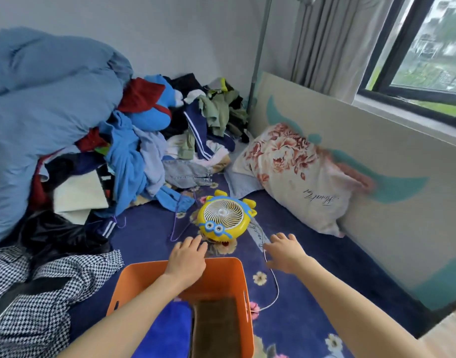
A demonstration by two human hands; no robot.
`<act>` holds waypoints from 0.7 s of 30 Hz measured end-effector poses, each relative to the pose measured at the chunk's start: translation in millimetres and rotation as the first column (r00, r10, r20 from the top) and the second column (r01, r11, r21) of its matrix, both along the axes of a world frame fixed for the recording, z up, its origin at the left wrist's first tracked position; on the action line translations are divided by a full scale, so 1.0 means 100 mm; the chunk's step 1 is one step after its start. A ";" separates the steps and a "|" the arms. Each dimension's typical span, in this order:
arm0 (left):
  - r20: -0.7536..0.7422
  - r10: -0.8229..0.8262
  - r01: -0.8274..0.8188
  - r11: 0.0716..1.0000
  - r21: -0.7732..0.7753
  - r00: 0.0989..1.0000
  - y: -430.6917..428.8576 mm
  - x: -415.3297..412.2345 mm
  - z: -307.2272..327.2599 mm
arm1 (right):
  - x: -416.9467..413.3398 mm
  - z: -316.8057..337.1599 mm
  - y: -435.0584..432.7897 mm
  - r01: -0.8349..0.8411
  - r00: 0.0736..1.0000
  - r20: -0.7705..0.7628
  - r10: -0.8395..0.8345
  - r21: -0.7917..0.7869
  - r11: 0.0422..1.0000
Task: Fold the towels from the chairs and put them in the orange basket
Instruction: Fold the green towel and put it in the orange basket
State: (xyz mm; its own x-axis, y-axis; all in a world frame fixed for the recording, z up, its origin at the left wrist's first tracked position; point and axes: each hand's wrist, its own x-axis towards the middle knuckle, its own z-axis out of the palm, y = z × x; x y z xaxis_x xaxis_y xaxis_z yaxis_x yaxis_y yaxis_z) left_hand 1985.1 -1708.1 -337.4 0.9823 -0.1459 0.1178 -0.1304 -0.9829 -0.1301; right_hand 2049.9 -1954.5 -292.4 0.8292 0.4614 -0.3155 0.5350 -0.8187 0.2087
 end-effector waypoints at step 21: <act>0.256 0.770 -0.791 0.611 -0.036 0.584 -0.34 -1.83 0.52 | -0.01 0.36 0.93 -0.860 0.509 0.287 0.811 0.158 0.484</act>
